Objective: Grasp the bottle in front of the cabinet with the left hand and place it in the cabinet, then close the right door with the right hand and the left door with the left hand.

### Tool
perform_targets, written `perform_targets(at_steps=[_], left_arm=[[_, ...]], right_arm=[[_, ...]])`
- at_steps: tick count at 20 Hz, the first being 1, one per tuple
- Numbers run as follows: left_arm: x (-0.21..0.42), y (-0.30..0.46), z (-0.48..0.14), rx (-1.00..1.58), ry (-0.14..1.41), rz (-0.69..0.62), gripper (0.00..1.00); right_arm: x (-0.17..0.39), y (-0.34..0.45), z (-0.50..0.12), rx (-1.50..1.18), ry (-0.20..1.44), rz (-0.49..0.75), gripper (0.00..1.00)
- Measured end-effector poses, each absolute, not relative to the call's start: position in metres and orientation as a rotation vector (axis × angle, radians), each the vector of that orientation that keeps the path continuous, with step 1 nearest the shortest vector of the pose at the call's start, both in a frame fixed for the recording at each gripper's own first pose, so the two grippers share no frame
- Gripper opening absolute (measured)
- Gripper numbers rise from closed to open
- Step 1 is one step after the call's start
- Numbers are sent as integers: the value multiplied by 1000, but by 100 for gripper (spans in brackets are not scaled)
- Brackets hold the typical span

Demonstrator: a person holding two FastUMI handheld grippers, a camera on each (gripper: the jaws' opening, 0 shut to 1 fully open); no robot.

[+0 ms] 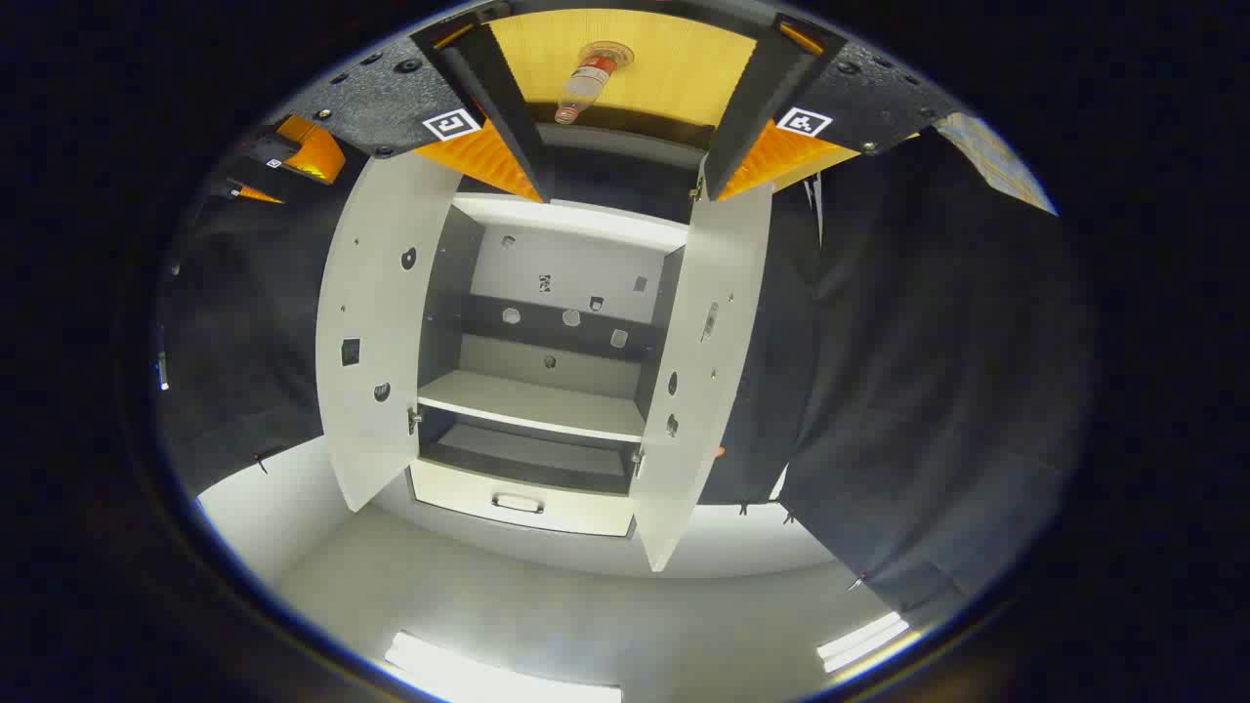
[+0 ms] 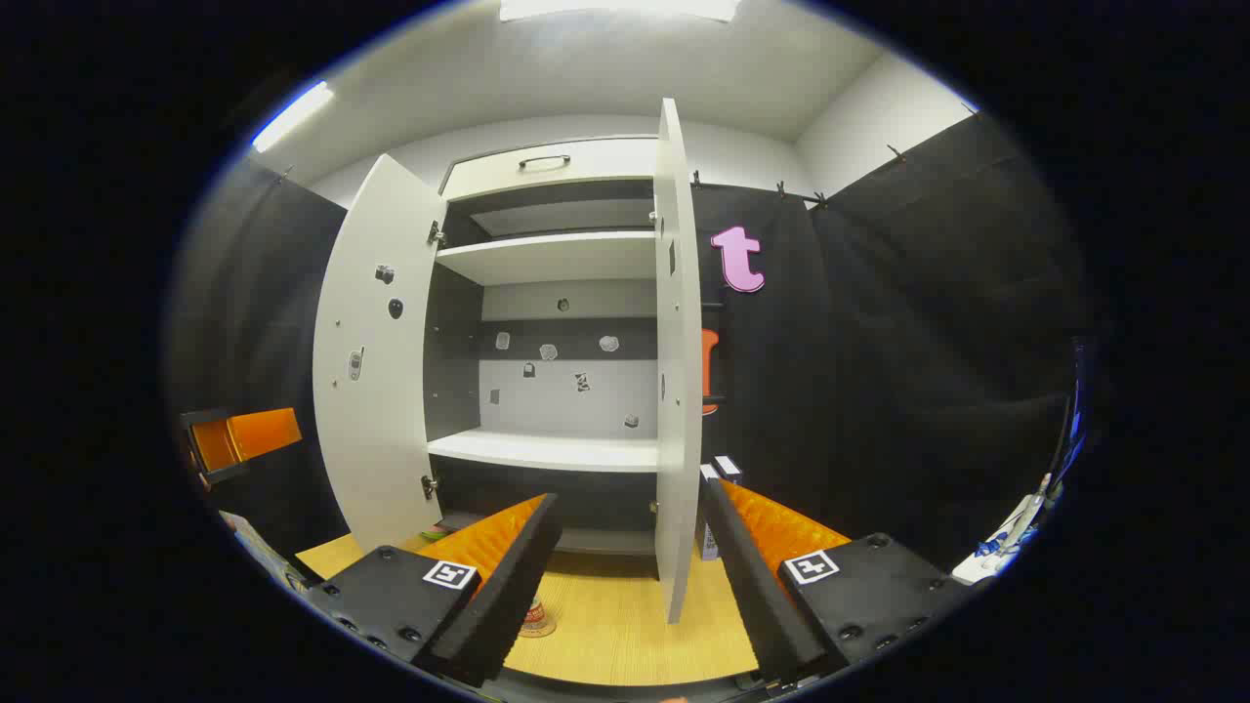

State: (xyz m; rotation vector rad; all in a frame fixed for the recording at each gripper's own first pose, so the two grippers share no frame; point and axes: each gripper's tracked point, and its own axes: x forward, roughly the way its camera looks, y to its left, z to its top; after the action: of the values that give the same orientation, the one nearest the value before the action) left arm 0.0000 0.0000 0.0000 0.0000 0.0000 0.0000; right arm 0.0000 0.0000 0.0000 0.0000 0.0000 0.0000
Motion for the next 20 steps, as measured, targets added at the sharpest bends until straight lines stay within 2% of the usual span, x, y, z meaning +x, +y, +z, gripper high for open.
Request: perform_targets(at_steps=[1, 3, 4, 6, 7, 8, 9, 11, 13, 14, 15, 16, 17, 19, 20], left_arm=[[2, -5, -5, 8, 18, 2, 97], [4, -12, -10, 5, 25, 7, 95], [6, -14, -11, 0, 25, 8, 95], [10, -18, -17, -7, 38, -6, 95], [13, -21, -19, -8, 40, -21, 92], [18, -24, -20, -10, 40, -37, 95], [24, -27, -21, -12, 45, -56, 95], [34, -27, -20, -8, 51, -75, 95], [43, -25, -17, -4, 41, -82, 95], [46, -26, -20, -1, 47, -89, 93], [48, -27, -22, 2, 53, -94, 93], [50, -26, -23, 3, 55, -95, 92], [51, -25, -25, 3, 57, -97, 95], [53, -27, -31, 9, 69, -102, 92], [55, -27, -33, 13, 71, -102, 95]], right_arm=[[3, -3, -3, 2, 7, 6, 98], [7, -2, -3, 11, 8, 37, 98], [9, -2, -2, 11, 5, 43, 94], [11, -6, -5, 3, 14, 40, 98], [13, -5, -4, 5, 12, 38, 94], [13, -6, -4, 7, 4, 30, 94], [16, -7, -5, 8, 3, 15, 98], [20, -4, -9, 3, 22, 2, 98], [25, 0, -3, 0, 3, -1, 94], [28, -1, -2, -4, -1, -8, 98], [30, 0, -2, -7, -5, -13, 94], [31, 2, -2, -8, -6, -14, 98], [33, 3, -3, -10, -1, -14, 98], [34, 8, -6, -16, 7, -6, 98], [36, 10, -7, -20, 11, -4, 94]])
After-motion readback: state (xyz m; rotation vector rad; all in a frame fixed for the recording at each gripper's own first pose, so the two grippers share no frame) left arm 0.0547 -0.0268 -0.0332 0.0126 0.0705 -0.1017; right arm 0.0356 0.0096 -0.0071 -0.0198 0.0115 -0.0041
